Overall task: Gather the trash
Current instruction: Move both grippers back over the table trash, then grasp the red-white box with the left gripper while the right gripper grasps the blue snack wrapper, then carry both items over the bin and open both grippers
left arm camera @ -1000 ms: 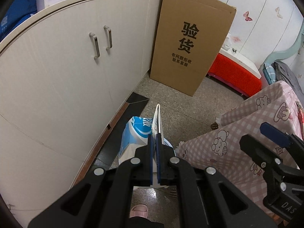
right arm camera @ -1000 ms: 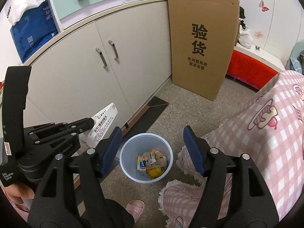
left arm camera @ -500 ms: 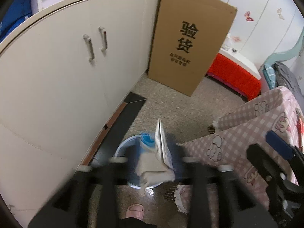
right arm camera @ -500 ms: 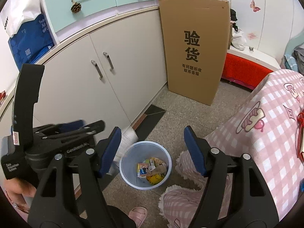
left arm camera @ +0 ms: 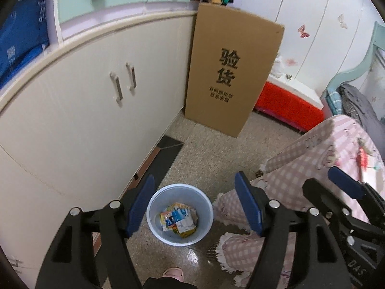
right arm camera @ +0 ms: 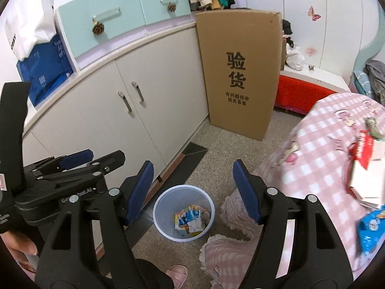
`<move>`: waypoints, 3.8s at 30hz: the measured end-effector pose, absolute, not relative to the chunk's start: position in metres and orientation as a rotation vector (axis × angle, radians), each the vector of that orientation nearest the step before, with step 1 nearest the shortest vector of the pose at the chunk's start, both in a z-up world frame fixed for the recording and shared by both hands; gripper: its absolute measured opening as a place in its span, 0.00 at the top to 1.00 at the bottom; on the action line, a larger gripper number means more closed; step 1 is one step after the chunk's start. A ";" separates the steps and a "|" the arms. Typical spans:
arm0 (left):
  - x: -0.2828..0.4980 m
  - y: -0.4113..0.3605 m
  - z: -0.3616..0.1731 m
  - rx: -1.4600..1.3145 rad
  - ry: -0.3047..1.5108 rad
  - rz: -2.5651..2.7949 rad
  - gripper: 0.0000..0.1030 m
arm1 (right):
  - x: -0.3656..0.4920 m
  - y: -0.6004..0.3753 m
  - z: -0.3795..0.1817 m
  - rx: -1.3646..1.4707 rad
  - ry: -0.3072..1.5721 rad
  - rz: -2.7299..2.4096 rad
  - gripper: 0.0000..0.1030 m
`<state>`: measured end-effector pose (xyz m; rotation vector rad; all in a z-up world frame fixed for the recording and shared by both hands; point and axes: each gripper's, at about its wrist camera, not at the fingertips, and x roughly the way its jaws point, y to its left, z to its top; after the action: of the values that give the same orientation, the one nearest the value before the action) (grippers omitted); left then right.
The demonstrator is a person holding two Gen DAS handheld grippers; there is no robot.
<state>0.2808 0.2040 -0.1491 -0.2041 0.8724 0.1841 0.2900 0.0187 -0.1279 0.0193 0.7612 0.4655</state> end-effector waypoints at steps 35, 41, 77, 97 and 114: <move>0.286 -0.133 -0.116 0.184 0.806 -0.229 0.32 | 0.225 -0.297 -0.125 0.335 0.704 0.055 0.31; 0.305 -0.138 -0.133 0.207 0.882 -0.236 0.90 | 0.229 -0.282 -0.134 0.336 0.743 0.102 0.31; 0.254 0.111 -0.102 -0.115 0.745 0.010 1.00 | 0.266 -0.062 -0.087 0.065 0.711 0.374 0.82; 0.265 0.234 -0.177 -0.232 0.887 0.205 0.99 | 0.304 0.070 -0.168 -0.004 0.852 0.529 0.36; 0.276 0.219 -0.184 -0.219 0.906 0.181 0.99 | 0.301 0.050 -0.162 0.011 0.817 0.488 0.35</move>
<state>0.2757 0.2190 -0.1841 -0.2192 0.9063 0.1813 0.3009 0.0503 -0.1621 0.0109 0.8166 0.4878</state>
